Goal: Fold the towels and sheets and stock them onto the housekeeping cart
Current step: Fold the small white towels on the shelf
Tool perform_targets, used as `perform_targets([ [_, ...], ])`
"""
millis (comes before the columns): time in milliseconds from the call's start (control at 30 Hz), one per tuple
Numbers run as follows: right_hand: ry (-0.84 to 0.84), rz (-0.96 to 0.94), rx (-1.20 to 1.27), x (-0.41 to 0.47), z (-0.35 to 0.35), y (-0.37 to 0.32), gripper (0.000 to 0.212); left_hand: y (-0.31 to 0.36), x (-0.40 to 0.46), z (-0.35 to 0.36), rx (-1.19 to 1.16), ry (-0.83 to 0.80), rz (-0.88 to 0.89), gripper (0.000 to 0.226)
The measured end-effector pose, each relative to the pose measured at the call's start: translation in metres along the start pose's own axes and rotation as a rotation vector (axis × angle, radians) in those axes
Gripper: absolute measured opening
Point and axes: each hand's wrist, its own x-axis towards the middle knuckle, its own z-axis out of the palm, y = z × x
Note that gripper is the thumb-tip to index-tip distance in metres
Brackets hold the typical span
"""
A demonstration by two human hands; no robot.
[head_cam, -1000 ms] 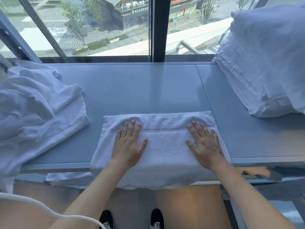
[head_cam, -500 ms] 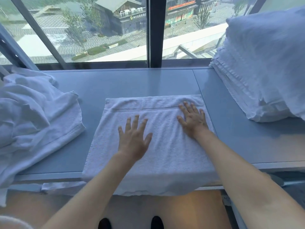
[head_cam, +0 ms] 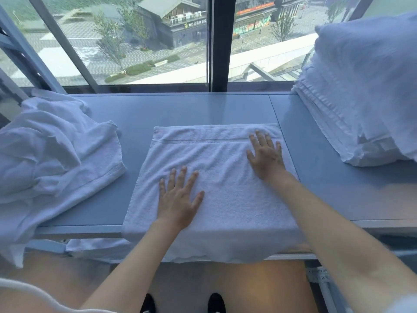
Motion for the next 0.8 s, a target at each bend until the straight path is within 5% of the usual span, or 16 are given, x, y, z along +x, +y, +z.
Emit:
perform_targets([
  [133,-0.007,-0.156,0.165,-0.097,0.017,-0.006,0.063,-0.004,-0.011,0.004,0.014,0.031,0.011,0.071],
  [267,-0.109,-0.109,0.036,-0.15,0.032,0.023,0.07,-0.006,-0.019,0.008,0.025,0.047,0.012,0.073],
  [800,-0.09,-0.092,-0.011,0.029,0.027,0.025,0.068,-0.013,0.141,-0.017,-0.015,-0.008,-0.017,0.071],
])
